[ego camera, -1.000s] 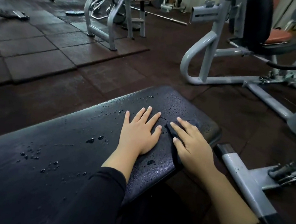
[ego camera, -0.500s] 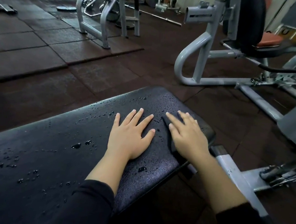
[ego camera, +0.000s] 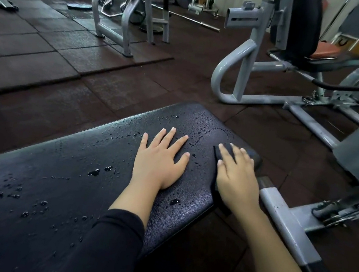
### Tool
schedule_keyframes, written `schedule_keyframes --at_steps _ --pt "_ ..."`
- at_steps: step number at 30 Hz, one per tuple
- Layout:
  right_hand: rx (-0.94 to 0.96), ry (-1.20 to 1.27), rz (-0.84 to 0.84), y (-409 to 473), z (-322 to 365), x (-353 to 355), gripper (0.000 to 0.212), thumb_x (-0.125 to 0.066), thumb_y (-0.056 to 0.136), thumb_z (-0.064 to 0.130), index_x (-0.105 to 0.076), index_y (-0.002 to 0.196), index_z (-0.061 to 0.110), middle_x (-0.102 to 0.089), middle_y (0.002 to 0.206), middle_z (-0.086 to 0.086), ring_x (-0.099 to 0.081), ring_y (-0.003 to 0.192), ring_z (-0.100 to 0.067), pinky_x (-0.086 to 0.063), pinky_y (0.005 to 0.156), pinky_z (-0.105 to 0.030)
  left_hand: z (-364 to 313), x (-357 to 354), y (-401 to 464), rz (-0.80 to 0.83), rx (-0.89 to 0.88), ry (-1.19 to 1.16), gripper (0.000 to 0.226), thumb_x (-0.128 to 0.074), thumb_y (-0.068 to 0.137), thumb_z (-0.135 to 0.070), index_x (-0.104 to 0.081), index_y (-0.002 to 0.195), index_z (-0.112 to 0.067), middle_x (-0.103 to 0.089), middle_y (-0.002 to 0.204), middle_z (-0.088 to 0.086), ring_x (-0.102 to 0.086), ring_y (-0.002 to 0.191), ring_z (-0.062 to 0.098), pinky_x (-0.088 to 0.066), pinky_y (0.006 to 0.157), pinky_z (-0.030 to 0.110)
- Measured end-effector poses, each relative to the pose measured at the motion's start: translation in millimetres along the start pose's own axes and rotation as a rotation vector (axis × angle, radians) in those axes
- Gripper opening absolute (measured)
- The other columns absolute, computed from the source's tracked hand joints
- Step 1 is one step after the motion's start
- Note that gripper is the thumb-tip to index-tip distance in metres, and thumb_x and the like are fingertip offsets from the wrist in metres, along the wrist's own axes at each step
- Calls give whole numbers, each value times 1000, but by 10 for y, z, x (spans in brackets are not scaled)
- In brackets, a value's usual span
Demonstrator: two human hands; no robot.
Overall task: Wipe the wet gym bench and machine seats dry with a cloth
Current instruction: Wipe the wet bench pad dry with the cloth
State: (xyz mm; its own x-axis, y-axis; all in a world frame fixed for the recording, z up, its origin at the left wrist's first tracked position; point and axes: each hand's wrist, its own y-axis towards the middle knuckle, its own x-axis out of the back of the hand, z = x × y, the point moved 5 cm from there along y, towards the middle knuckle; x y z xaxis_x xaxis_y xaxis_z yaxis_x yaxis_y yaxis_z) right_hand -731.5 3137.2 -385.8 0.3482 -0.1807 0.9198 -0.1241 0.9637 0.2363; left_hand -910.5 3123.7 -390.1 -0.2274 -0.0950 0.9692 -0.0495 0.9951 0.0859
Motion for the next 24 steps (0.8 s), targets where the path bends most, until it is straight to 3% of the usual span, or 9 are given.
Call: schedule_keyframes --at_steps 2,7,11,14,18,21,24 --pt "46 -60 36 44 155 -28 52 -22 94 37 -34 145 27 -27 153 -1 -18 142 -23 -9 116 -39 -1 -4 8 -4 0 -4 53 -18 99 -56 -11 150 -49 -3 162 -13 2 149 9 7 119 45" --pt "122 -74 140 566 167 -103 45 -29 100 33 -29 145 32 -26 154 1 -18 142 -21 -12 115 -39 -1 -3 9 2 -2 -3 52 -17 99 -55 -11 150 -49 -2 162 -13 2 149 9 7 119 45" --pt "-45 29 154 844 -362 34 43 -31 100 32 -35 142 32 -31 151 -2 -29 137 -25 -24 110 -36 5 -4 -1 8 -4 -3 52 -17 99 -56 -10 150 -49 -2 162 -14 3 149 9 8 119 45" --pt "-113 111 85 576 -613 122 42 -34 100 25 -39 142 23 -32 150 -6 -29 137 -26 -24 109 -34 8 -11 6 6 -4 -2 53 -16 98 -56 -11 150 -49 -2 162 -14 2 149 10 7 120 45" --pt "24 58 -8 66 -291 76 47 -30 95 26 -44 139 14 -36 148 -11 -28 138 -31 -17 115 -42 6 -9 15 2 -2 6 52 -16 99 -55 -11 150 -48 -3 162 -13 2 149 10 6 120 46" --pt "160 -42 15 -40 135 2 58 -17 91 38 -41 141 21 -37 148 -3 -29 138 -27 -18 114 -45 -4 -6 18 9 1 12 51 -16 100 -52 -9 151 -48 -2 162 -13 2 149 10 6 120 46" --pt "193 -73 117 250 279 -120 47 -25 100 33 -30 146 27 -27 154 2 -18 143 -21 -12 115 -42 -3 -11 26 13 -1 12 51 -16 101 -48 -9 151 -46 -2 162 -12 2 149 10 6 120 46"
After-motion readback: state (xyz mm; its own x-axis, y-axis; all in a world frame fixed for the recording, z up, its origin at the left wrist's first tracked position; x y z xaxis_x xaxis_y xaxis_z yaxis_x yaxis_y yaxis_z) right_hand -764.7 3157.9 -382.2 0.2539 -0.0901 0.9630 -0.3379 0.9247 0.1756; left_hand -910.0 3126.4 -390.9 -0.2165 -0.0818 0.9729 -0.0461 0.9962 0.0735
